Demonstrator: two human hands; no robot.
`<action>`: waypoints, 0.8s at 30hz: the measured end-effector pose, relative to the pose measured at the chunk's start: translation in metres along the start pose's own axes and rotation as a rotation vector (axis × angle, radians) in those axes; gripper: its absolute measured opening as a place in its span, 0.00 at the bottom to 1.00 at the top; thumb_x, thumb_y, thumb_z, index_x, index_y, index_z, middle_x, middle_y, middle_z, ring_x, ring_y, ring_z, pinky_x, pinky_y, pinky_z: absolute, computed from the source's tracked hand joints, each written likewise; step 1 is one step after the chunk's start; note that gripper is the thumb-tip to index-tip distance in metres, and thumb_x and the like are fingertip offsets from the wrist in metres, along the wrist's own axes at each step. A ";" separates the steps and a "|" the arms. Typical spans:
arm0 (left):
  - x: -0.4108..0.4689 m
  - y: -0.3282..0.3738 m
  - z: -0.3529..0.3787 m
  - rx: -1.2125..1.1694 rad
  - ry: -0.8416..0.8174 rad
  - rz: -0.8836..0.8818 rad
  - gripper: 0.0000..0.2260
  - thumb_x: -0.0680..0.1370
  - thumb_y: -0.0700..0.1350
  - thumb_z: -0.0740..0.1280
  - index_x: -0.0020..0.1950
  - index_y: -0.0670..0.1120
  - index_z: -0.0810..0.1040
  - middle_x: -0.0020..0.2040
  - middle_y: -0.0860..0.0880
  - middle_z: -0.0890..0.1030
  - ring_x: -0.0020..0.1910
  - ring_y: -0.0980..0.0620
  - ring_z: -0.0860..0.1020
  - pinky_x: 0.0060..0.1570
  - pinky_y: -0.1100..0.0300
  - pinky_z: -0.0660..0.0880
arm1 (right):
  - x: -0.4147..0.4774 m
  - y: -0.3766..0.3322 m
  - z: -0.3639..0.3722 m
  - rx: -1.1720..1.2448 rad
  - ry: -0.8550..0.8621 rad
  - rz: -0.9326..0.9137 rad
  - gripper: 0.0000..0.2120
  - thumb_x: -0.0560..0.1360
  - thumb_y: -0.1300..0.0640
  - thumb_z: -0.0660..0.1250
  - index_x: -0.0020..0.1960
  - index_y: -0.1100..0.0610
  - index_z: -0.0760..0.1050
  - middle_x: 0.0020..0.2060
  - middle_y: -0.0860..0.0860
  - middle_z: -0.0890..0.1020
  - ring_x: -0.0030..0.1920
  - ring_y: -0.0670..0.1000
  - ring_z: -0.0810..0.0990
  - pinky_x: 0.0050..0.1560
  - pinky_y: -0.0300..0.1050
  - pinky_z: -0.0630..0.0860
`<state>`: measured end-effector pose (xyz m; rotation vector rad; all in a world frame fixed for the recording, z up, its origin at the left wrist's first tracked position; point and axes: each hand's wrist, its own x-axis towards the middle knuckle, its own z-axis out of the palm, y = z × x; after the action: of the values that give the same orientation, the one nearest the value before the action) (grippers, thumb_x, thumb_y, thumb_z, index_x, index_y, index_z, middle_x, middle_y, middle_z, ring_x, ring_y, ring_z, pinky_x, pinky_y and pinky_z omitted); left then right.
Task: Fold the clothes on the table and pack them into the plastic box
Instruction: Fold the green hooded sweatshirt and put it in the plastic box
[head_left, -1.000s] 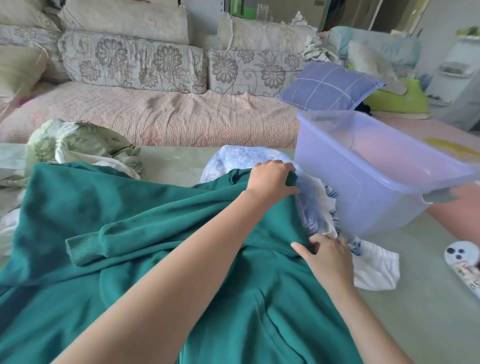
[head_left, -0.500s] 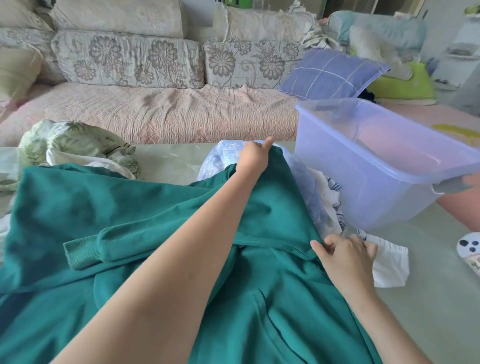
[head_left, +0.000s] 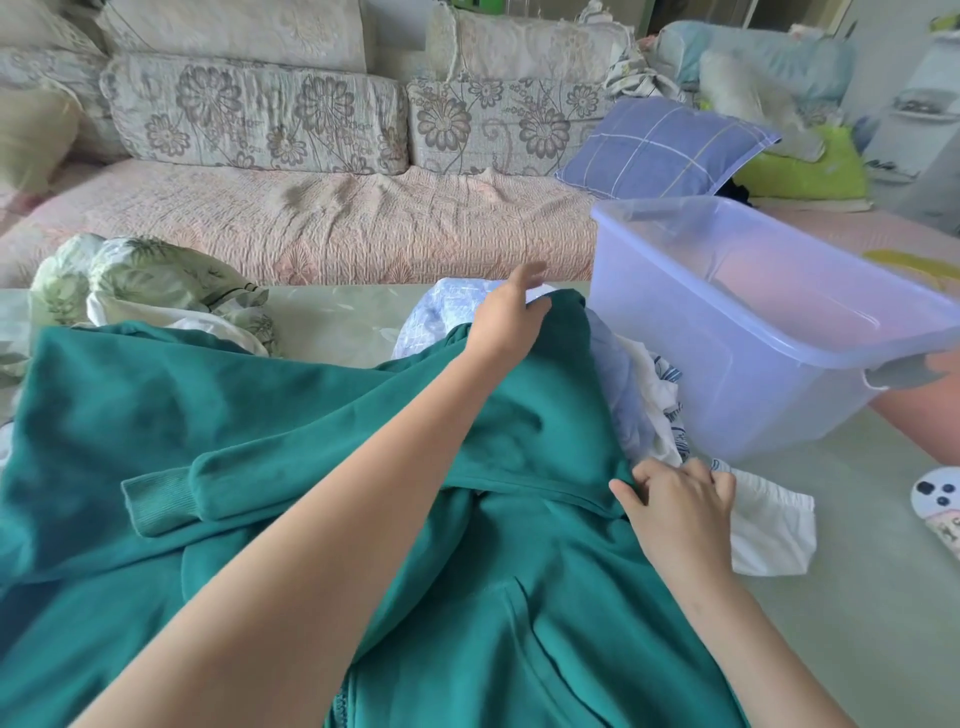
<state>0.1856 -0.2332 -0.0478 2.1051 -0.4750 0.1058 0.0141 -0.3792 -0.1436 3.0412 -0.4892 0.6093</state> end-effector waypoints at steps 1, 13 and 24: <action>-0.004 -0.004 -0.002 0.035 -0.035 -0.005 0.21 0.78 0.46 0.65 0.70 0.47 0.69 0.64 0.46 0.76 0.64 0.47 0.73 0.63 0.52 0.68 | 0.000 -0.001 0.000 -0.008 -0.015 -0.001 0.11 0.69 0.48 0.74 0.36 0.54 0.77 0.29 0.50 0.79 0.43 0.57 0.76 0.47 0.48 0.56; -0.013 -0.025 -0.011 0.136 0.204 0.035 0.21 0.73 0.30 0.61 0.63 0.46 0.75 0.60 0.47 0.76 0.59 0.48 0.74 0.55 0.57 0.71 | 0.000 -0.006 -0.005 0.047 0.020 0.013 0.14 0.64 0.54 0.79 0.45 0.57 0.78 0.38 0.53 0.82 0.44 0.59 0.77 0.46 0.48 0.58; -0.158 -0.167 -0.170 0.405 0.201 -0.395 0.16 0.75 0.46 0.71 0.60 0.43 0.76 0.56 0.43 0.78 0.57 0.44 0.76 0.60 0.54 0.69 | 0.057 -0.103 -0.026 0.368 0.081 -0.523 0.17 0.73 0.57 0.69 0.62 0.54 0.76 0.64 0.48 0.77 0.60 0.52 0.69 0.57 0.45 0.59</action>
<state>0.1207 0.0339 -0.1272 2.5103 0.0981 0.1941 0.0854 -0.2963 -0.0921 3.2366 0.4637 0.8529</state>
